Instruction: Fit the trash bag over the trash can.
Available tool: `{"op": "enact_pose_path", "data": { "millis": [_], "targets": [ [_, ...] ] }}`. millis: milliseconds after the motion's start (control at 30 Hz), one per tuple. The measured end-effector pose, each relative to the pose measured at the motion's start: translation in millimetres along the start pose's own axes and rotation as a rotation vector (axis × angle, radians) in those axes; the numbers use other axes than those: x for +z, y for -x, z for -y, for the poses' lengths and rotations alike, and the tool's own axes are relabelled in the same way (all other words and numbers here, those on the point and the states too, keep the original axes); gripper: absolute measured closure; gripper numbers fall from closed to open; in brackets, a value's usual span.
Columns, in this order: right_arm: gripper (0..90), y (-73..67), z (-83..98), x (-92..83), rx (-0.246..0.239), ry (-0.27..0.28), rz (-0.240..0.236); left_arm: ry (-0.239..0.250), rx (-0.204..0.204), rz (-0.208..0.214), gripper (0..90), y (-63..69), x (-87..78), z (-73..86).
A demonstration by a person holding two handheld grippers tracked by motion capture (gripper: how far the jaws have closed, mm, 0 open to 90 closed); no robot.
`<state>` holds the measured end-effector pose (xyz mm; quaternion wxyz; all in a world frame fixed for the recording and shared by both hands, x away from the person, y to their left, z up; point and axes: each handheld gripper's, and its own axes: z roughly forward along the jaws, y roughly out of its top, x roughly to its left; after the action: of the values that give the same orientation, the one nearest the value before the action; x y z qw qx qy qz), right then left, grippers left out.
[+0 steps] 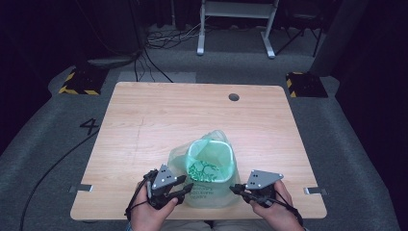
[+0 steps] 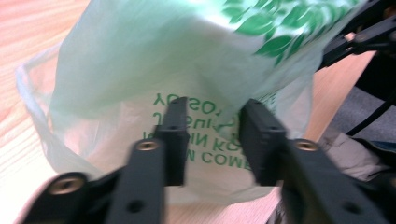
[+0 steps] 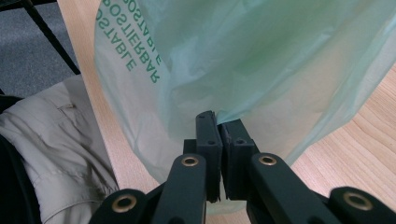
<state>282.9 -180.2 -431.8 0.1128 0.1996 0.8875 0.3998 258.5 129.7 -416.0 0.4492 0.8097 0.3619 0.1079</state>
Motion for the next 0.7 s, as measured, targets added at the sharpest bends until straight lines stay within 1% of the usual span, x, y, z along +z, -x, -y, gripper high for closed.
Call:
{"op": "enact_pose_path", "data": {
  "millis": [33,67,133,167,200,267,300,333,367,400,500,567,633,700],
  "targets": [
    [88.2,0.2,0.2,0.0,0.001,0.002,0.001,0.0,0.004,0.008,75.8,0.0,0.4,-0.2],
    [88.2,0.4,0.2,-0.1,0.001,0.003,0.002,-0.005,0.016,0.012,79.8,-0.5,0.6,-0.5],
    [88.3,0.1,-0.2,-0.2,0.002,0.009,0.002,-0.005,0.038,0.006,87.8,-0.7,1.2,-0.5],
    [88.4,-0.4,-0.6,-0.6,0.002,0.011,0.003,-0.006,0.048,-0.001,90.0,-0.4,1.4,-0.4],
    [88.3,-0.7,-0.9,-1.0,0.0,0.014,0.002,-0.014,0.062,-0.008,90.0,-0.6,1.1,-0.4],
    [88.4,-1.4,-1.4,-1.7,0.0,0.019,0.003,-0.031,0.076,-0.015,90.0,-1.2,0.7,0.4],
    [88.6,-1.5,-1.5,-2.0,-0.001,0.022,0.004,-0.04,0.076,-0.011,90.0,-1.4,1.1,1.3],
    [88.9,-1.5,-1.5,-2.1,-0.001,0.022,0.004,-0.047,0.079,-0.015,90.0,-2.0,1.6,2.6],
    [89.5,-1.3,-1.2,-2.1,-0.001,0.02,0.005,-0.065,0.08,-0.014,90.0,-2.8,2.6,4.4],
    [90.0,-0.8,-0.5,-1.5,-0.002,0.016,0.003,-0.071,0.078,-0.017,90.0,-3.1,3.7,5.6],
    [90.0,0.2,2.5,0.4,0.002,0.001,-0.003,-0.112,0.079,-0.016,90.0,-5.6,9.4,10.7],
    [90.0,1.1,5.1,2.0,0.006,-0.008,-0.003,-0.14,0.078,-0.003,90.0,-7.0,14.5,13.9],
    [90.0,2.5,7.4,3.2,0.013,-0.014,-0.003,-0.151,0.066,0.015,90.0,-7.9,20.2,16.4],
    [90.0,4.3,9.1,4.3,0.019,-0.019,-0.002,-0.162,0.07,0.02,90.0,-9.1,24.7,17.9]
  ]
}}
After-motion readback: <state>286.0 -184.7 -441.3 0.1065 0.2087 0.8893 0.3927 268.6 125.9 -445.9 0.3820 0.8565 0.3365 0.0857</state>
